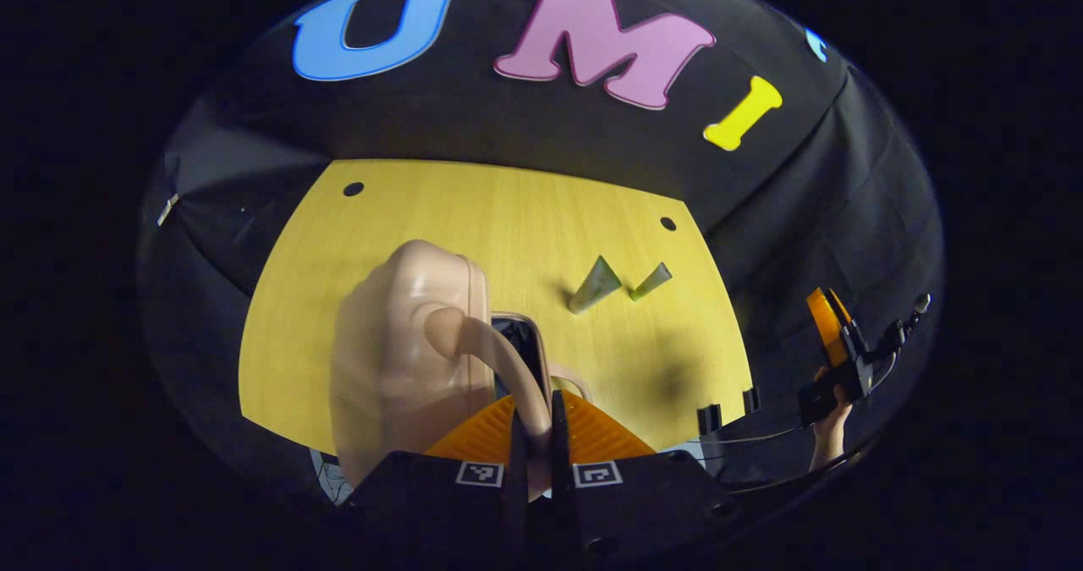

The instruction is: First open the suitcase, pack the skin care products into it, and then close the suitcase.

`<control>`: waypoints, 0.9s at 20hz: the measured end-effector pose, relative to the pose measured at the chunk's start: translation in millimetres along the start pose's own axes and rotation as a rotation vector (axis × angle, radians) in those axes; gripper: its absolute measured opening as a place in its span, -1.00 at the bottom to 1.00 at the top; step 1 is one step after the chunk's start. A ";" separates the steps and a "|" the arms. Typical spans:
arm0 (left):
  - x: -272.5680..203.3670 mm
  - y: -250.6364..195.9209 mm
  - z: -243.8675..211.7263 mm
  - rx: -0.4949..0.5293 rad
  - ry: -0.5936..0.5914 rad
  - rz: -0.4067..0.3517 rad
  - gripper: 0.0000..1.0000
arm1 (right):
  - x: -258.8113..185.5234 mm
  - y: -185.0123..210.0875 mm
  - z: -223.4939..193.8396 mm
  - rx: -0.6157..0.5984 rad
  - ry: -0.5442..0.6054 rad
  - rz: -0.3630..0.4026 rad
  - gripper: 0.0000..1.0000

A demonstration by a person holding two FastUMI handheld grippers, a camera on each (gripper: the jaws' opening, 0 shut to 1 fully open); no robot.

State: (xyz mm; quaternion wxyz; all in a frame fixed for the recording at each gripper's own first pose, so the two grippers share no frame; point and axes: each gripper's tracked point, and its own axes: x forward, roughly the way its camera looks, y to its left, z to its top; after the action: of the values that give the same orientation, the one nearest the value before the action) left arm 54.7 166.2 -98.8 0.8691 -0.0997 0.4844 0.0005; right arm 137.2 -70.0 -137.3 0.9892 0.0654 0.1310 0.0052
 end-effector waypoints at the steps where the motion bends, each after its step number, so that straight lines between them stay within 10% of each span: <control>1: -13.8 29.6 4.0 0.000 -0.020 0.027 -0.69 | 2.8 14.2 1.6 0.011 0.006 0.003 0.96; 5: -50.7 189.5 10.0 0.117 -0.056 0.373 -0.70 | 6.7 61.2 12.7 -0.002 0.012 0.013 0.96; 10: -16.6 343.4 -31.4 0.015 0.025 0.548 -0.74 | 5.9 98.7 5.9 0.007 0.050 -0.018 0.96; 18: 66.9 438.6 -103.6 -0.101 0.150 0.557 -0.74 | -11.7 120.8 28.2 0.019 0.029 -0.095 0.95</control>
State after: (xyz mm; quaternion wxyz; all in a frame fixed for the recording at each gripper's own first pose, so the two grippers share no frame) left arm -39.8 571.7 -283.9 0.7913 -0.0056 0.5553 0.2557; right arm 134.1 45.9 -91.5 0.9857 0.0682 0.1482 -0.0422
